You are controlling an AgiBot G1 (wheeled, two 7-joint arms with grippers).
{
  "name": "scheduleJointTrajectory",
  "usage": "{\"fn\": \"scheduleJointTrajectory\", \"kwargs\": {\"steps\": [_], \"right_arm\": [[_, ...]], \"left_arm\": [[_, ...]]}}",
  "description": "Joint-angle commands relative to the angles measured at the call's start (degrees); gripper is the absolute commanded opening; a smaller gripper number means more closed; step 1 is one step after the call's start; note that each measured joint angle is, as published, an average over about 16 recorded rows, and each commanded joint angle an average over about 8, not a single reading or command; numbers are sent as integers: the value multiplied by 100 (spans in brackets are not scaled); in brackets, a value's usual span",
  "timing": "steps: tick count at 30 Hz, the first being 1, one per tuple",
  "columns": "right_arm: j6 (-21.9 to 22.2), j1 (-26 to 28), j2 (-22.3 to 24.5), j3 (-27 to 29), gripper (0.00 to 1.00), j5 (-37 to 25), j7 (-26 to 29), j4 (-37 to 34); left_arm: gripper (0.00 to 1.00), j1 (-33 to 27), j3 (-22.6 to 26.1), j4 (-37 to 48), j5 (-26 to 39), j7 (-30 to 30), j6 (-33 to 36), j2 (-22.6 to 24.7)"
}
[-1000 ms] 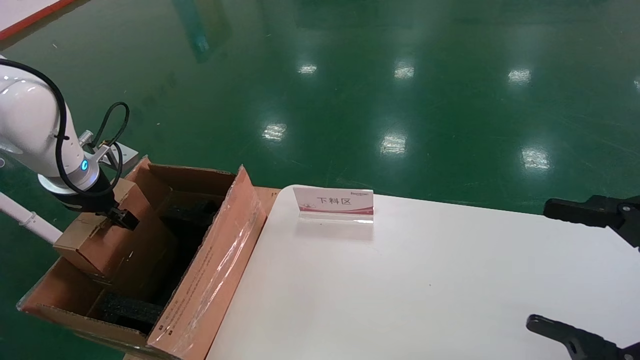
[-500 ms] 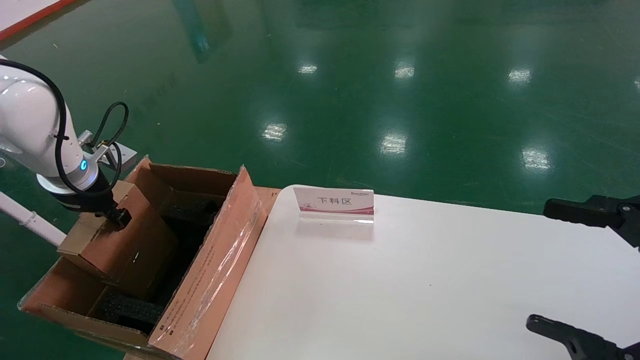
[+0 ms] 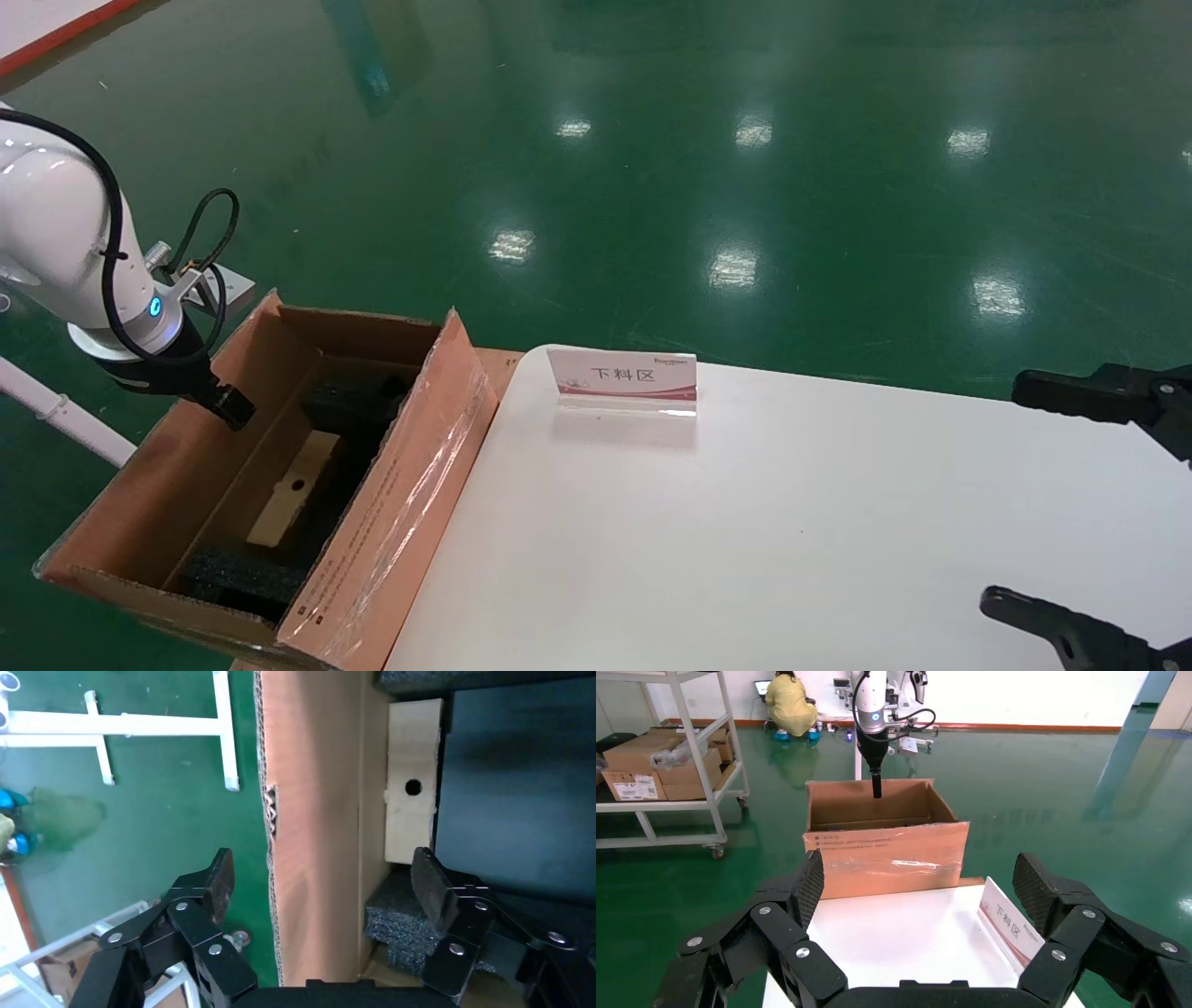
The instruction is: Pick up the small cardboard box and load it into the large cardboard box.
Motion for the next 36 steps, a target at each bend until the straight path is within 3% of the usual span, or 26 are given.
{"fn": "scheduleJointTrajectory", "kwargs": {"steps": [1, 16, 29, 36], "right_arm": [[0, 0, 0, 0, 100, 0, 0, -1], [0, 3, 1, -5, 100, 3, -3, -3], [2, 2, 1, -6, 100, 4, -5, -6], [1, 4, 1, -8, 100, 5, -7, -9]], "left_arm": [[100, -21, -10, -11, 0, 22, -18, 8], [100, -1076, -725, -2631, -665, 878, -976, -1453], [100, -1078, -1099, -2894, -1307, 1742, -1132, -1700], [100, -396, -1988, -2854, -1769, 2378, -827, -1610]]}}
